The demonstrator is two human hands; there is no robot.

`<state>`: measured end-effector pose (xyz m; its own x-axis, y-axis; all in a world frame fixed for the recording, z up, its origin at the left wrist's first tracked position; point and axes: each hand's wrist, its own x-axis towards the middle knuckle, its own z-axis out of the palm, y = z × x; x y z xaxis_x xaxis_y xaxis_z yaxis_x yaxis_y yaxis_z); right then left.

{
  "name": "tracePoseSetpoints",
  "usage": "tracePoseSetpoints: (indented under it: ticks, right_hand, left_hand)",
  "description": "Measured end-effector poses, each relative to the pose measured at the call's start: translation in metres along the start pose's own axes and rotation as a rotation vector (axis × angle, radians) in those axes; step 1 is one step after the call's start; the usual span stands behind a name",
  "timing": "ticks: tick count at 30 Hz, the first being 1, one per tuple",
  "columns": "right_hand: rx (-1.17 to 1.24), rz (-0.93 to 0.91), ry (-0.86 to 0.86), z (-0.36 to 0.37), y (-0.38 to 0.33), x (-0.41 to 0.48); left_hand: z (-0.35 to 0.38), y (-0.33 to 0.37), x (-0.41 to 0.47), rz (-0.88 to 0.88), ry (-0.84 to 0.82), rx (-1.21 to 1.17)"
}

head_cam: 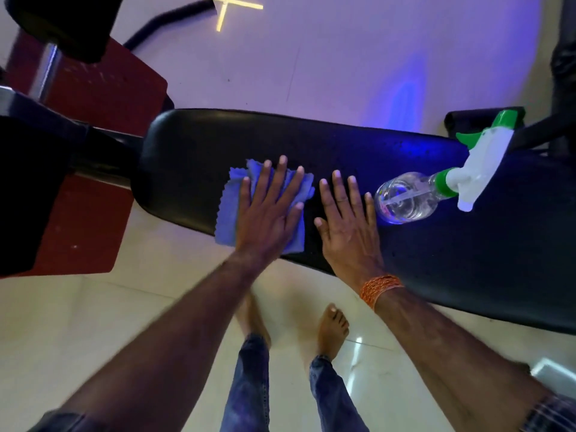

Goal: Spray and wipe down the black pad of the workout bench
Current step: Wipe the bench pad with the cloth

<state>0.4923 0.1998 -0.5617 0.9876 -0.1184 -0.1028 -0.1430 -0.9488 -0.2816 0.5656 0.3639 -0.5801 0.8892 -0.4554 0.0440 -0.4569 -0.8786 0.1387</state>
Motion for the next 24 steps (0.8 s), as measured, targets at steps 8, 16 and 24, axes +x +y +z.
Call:
tracePoseSetpoints:
  ticks: [8,16,24]
  right_hand:
    - [0.018,0.075,0.016,0.003,-0.007,0.005]
    - [0.07,0.217,0.061,0.004,-0.019,0.021]
    - [0.04,0.354,0.086,0.01,-0.037,0.023]
  left_hand:
    - [-0.001,-0.001,0.013,0.167,-0.063,0.019]
    - [-0.006,-0.019,0.07,0.232,-0.072,0.006]
    - [-0.005,-0.013,0.124,0.251,-0.079,-0.065]
